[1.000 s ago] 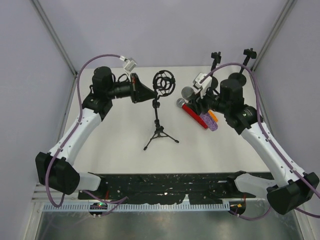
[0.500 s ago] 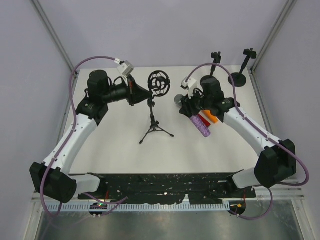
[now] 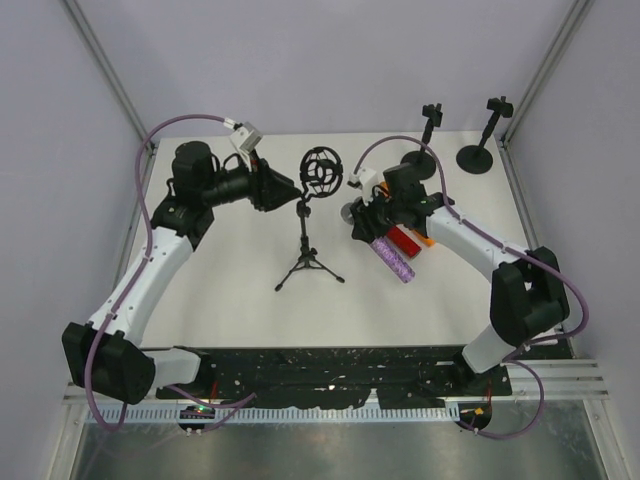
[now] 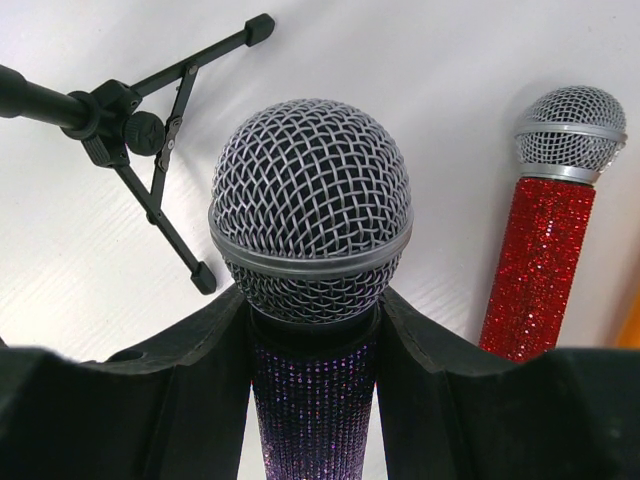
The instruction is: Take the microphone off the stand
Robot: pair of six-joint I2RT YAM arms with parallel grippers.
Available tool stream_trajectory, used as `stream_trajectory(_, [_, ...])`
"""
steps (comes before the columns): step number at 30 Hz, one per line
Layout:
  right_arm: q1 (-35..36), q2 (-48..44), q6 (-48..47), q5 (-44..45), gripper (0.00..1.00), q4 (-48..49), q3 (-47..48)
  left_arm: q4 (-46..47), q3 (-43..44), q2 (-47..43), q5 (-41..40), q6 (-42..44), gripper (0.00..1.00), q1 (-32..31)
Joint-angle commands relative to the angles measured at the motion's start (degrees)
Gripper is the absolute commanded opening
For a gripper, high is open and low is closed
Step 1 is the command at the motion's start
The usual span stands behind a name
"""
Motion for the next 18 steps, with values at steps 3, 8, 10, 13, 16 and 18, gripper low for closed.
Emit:
stream_trajectory(3, [1.4,2.5,-0.6,1.1,0.12,2.5,4.3,2.5,1.6,0.6,2.0,-1.3,0.57,0.3])
stream_trajectory(8, [1.9,6.2,-0.3,1.9,0.13,2.8,5.2,1.0,2.5,-0.5,3.3,-1.3,0.86,0.8])
stream_trajectory(10, [2.2,7.6,-0.3,2.7,0.14,3.0,5.4,0.1,2.7,-1.0,3.6,-0.9,0.98,1.2])
stream_trajectory(13, [2.5,9.3,-0.3,4.2,0.15,3.1,6.0,-1.0,2.7,-2.3,3.8,-0.3,1.0,1.9])
stream_trajectory(16, [2.5,10.9,-0.2,6.7,0.15,3.0,6.3,-1.6,2.0,-3.8,4.0,-0.5,1.0,2.9])
stream_trajectory(18, [2.6,11.6,-0.3,7.6,0.15,3.0,6.3,-2.0,1.4,-4.8,3.7,-0.7,1.0,3.4])
